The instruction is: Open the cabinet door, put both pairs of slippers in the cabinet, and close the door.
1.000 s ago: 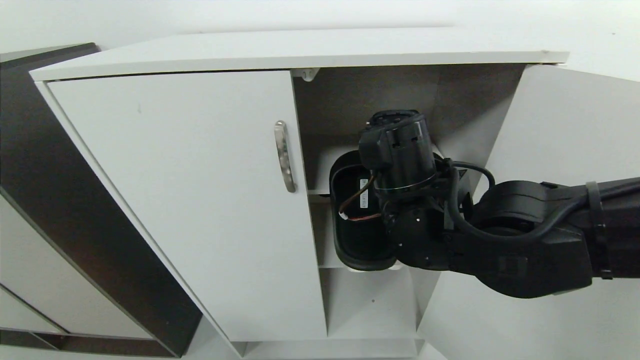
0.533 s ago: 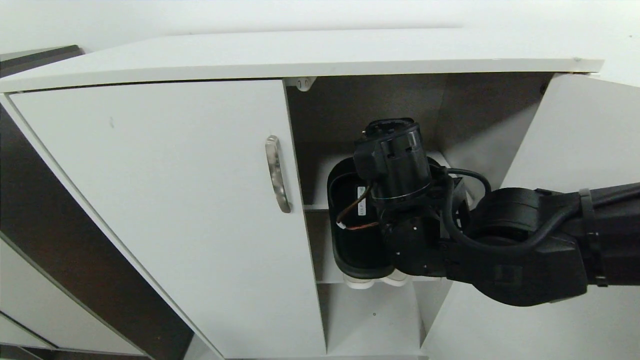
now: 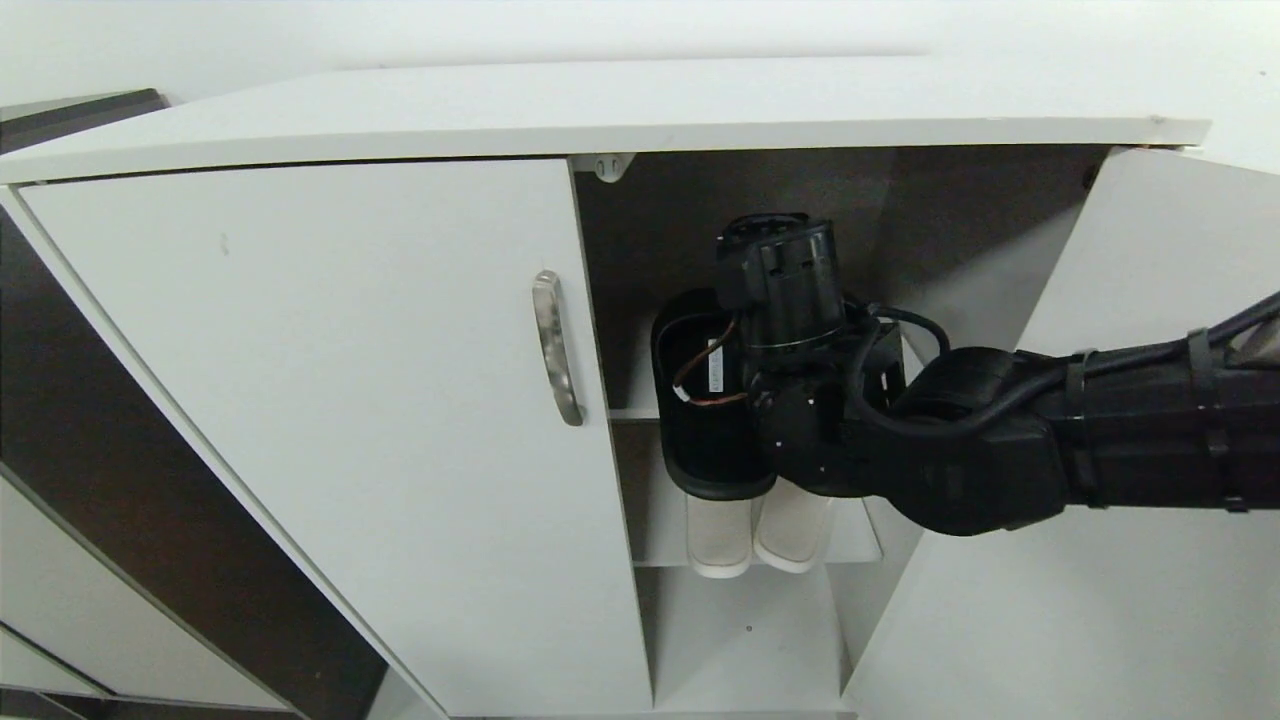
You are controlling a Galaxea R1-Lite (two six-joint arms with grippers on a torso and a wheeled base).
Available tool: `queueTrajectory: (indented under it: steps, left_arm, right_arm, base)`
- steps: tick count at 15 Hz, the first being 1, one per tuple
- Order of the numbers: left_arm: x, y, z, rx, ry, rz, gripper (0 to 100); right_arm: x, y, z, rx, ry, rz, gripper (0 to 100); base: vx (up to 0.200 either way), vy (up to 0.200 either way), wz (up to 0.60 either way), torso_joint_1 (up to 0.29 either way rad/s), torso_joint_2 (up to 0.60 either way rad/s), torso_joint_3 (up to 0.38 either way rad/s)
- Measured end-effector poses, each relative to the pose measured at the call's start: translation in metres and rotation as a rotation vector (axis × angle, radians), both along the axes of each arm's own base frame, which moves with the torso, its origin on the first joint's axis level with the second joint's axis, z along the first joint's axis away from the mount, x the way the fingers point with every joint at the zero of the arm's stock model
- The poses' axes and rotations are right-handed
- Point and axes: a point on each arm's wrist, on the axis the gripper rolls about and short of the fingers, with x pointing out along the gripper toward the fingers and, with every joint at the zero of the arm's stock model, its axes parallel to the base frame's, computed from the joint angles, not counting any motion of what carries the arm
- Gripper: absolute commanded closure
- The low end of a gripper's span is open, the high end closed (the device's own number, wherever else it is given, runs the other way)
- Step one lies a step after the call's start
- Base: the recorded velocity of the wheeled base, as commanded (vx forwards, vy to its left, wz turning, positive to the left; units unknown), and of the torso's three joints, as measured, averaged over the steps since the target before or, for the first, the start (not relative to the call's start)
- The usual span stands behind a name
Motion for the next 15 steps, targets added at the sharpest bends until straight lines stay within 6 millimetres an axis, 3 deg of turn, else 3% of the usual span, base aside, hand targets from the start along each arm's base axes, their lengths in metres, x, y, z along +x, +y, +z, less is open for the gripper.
queueTrajectory:
  steps: [5, 9, 15]
  left_arm:
    - [0.000, 0.000, 0.000, 0.000, 0.000, 0.000, 100]
    - [0.000, 0.000, 0.000, 0.000, 0.000, 0.000, 100]
    - [0.000, 0.000, 0.000, 0.000, 0.000, 0.000, 100]
  right_arm:
    - [0.025, 0.000, 0.011, -0.012, -0.042, -0.034, 100]
    - [0.033, 0.000, 0.015, -0.005, -0.048, -0.038, 100]
    - [0.042, 0.000, 0.006, -0.017, -0.035, -0.049, 100]
  base:
    - [0.000, 0.000, 0.00, 0.000, 0.00, 0.000]
    - [0.000, 0.000, 0.00, 0.000, 0.00, 0.000]
    - [0.000, 0.000, 0.00, 0.000, 0.00, 0.000]
